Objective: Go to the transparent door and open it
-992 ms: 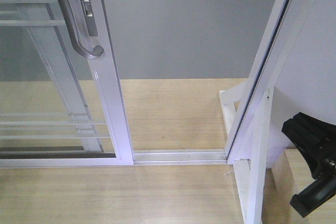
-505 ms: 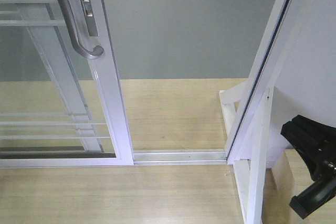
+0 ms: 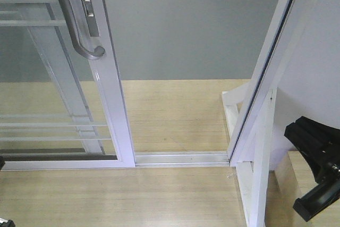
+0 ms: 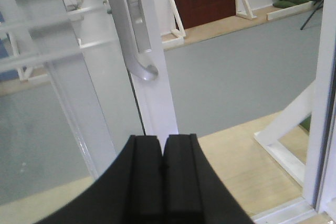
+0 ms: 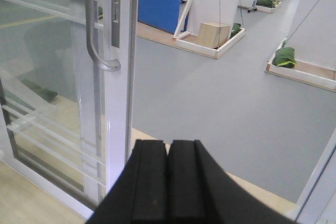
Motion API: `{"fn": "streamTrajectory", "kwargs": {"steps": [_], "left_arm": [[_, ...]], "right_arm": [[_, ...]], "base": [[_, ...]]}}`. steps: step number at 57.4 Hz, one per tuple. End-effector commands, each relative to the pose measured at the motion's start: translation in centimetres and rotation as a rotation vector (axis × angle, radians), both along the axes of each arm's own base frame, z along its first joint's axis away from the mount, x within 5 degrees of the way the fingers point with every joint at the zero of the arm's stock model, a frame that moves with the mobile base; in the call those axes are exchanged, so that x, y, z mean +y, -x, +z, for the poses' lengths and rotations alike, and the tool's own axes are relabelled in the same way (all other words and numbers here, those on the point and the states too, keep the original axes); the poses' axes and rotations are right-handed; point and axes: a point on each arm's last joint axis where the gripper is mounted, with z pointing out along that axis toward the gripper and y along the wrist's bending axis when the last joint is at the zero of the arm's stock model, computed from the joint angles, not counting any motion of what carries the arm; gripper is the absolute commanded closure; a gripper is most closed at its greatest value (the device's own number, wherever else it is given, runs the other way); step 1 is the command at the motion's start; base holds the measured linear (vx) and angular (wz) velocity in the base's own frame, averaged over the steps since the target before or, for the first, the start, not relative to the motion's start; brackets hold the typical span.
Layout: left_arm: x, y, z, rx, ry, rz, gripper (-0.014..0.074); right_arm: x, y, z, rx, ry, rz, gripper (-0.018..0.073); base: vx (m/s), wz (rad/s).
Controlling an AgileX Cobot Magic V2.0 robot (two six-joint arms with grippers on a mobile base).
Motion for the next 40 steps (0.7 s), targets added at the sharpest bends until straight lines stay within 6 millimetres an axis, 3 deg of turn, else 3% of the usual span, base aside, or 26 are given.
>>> {"fn": "streamTrajectory", "kwargs": {"steps": [1, 40], "left_arm": [[0.00, -0.03, -0.06, -0.044, 0.068, 0.009, 0.0596], [-0.03, -0.01, -0.16, -0.022, 0.073, 0.007, 0.0596]], "right_arm": [[-0.02, -0.19, 1.68, -0.090, -0.049, -0.012, 0.0564], [-0.02, -0.19, 1.68, -0.090, -0.049, -0.012, 0.0564]], "base": [[0.00, 0.00], [0.00, 0.00]]}}
